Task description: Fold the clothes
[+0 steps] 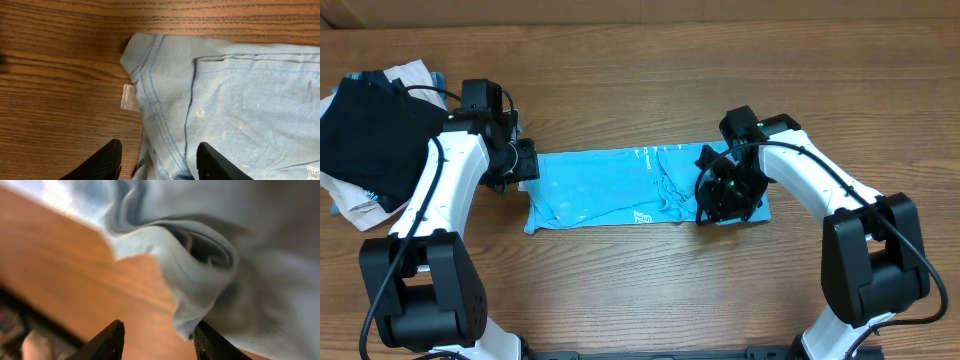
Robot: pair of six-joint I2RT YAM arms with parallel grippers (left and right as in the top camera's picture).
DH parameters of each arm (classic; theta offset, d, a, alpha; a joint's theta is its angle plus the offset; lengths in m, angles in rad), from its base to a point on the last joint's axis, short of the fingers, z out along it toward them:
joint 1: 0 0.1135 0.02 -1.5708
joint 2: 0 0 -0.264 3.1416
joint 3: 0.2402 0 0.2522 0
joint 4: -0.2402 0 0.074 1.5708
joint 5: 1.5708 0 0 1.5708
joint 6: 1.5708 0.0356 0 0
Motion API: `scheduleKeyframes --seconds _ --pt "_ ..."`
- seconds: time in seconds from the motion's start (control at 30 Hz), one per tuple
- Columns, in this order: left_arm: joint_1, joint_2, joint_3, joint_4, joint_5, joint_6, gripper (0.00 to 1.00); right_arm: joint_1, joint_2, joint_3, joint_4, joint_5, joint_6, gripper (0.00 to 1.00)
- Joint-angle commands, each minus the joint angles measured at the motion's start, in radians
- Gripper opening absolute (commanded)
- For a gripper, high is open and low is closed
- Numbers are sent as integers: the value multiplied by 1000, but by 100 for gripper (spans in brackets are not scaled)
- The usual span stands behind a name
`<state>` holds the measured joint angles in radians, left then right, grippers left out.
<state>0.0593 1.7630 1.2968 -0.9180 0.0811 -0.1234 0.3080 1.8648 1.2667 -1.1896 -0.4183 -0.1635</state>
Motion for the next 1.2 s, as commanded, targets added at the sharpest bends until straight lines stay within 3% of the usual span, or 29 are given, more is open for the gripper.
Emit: scheduleKeyframes --seconds 0.0,0.13,0.2,0.4,0.6,0.73,0.9,1.17 --pt "6 -15 20 -2 -2 4 52 0 -3 -3 -14 -181 -129 49" --pt "6 -15 20 -2 -2 4 52 0 -3 -3 -44 -187 -156 49" --pt "6 -15 20 -2 -2 4 52 0 -3 -3 -62 -149 -165 54" --pt "5 -15 20 -6 -2 4 52 -1 -4 -2 14 127 67 54" --pt "5 -15 20 -13 -2 4 52 11 -4 -2 153 8 92 56" --pt "5 -15 20 -11 -2 4 52 57 -4 -2 276 -2 192 56" --pt "5 -14 20 -13 -2 4 52 134 -3 -2 366 175 388 57" --pt "5 -14 20 -13 -2 4 52 148 -3 -2 367 227 412 60"
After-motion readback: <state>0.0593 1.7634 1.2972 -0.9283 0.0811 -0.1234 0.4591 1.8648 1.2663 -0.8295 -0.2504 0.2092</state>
